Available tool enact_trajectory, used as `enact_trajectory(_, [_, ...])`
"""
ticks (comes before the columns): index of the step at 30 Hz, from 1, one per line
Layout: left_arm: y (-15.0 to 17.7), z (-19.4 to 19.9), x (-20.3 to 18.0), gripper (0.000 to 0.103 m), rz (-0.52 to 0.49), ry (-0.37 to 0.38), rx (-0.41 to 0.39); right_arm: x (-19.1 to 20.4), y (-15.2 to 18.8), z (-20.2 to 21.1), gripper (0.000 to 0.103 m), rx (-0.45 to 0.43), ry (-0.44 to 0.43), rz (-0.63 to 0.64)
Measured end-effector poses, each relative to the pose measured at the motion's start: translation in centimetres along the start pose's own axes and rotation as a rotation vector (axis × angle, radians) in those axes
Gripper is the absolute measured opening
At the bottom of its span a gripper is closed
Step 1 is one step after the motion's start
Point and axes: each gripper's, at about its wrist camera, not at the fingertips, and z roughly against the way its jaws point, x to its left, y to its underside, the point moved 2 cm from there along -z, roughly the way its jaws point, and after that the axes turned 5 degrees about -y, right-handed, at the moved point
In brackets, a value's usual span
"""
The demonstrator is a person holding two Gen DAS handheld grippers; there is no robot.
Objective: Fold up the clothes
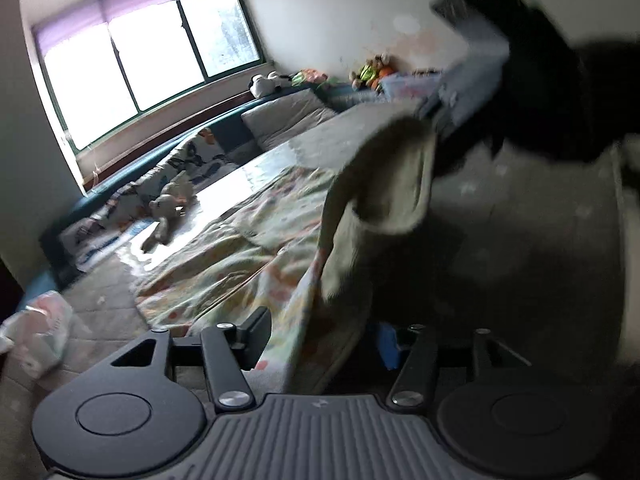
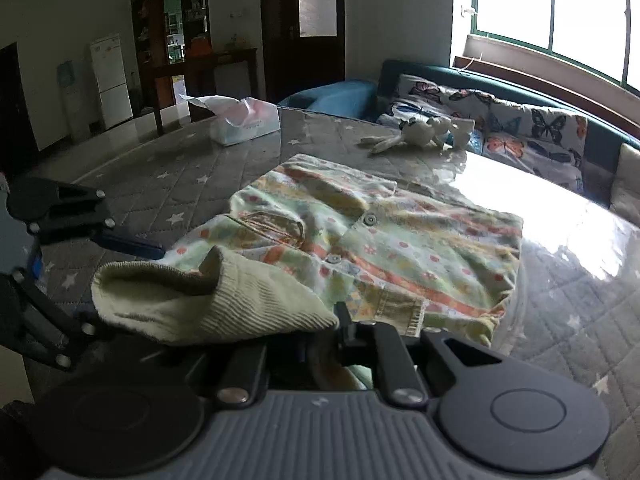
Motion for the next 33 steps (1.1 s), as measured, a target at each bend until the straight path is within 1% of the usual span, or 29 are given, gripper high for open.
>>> enact_trajectory(3, [0.8,-0.7,-0.7,0.057,-0.08,-0.06,0.023,0.1,-0.1,0.1,0.012,-0.007,0.014,-0.008])
enact_trajectory(4, [1.1,-0.7,-0.8,0.055,-0.094,-0.059,0.026,0.1,-0.1,0.2,0.012,-0.01,0.019,-0.01])
enact_trajectory(6, [1.3,-0.6,-0.9,0.045,-0.119,-0.062,0.031,0.1,0.0,0.4,0.011,-0.022,0.032,-0.014])
enact_trajectory(8, [1.5,-0.5,-0.7,0.026,-0.143,-0.08,0.033,0.3,0.1,0.7,0.011,-0.034,0.043,-0.017])
enact_trajectory(9, [1.6,-0.4,-0.5,0.021,-0.144,-0.079,0.029,0.4,0.1,0.9,0.01,-0.038,0.049,-0.011])
enact_trajectory(10, [1.6,-0.2,-0.3,0.012,-0.144,-0.077,0.025,0.7,0.2,1.0,0.01,-0.045,0.054,0.001])
enact_trajectory(11, [1.6,0.0,-0.1,0.009,-0.144,-0.075,0.018,1.0,0.3,1.2,0.01,-0.051,0.06,0.013])
enact_trajectory(14, [1.3,1.6,0.6,0.006,-0.143,-0.074,-0.015,1.9,0.3,1.9,0.009,-0.066,0.07,0.044])
enact_trajectory(19, [0.6,6.0,1.9,0.006,-0.086,-0.037,-0.065,3.9,0.4,4.7,0.009,-0.094,0.05,0.088])
enact_trajectory(22, [0.5,9.5,1.8,0.006,-0.073,0.002,-0.075,5.9,0.7,6.8,0.009,-0.093,0.03,0.123])
enact_trajectory(26, [0.9,13.5,1.4,0.006,-0.05,0.058,-0.067,9.1,1.6,9.8,0.009,-0.075,-0.014,0.15])
enact_trajectory(29, [1.2,14.5,1.4,0.006,-0.018,0.07,-0.053,10.5,1.9,10.7,0.009,-0.059,-0.04,0.154])
enact_trajectory(33, [0.9,13.6,2.4,0.006,0.036,0.054,-0.055,10.6,1.3,10.4,0.009,-0.059,-0.039,0.156])
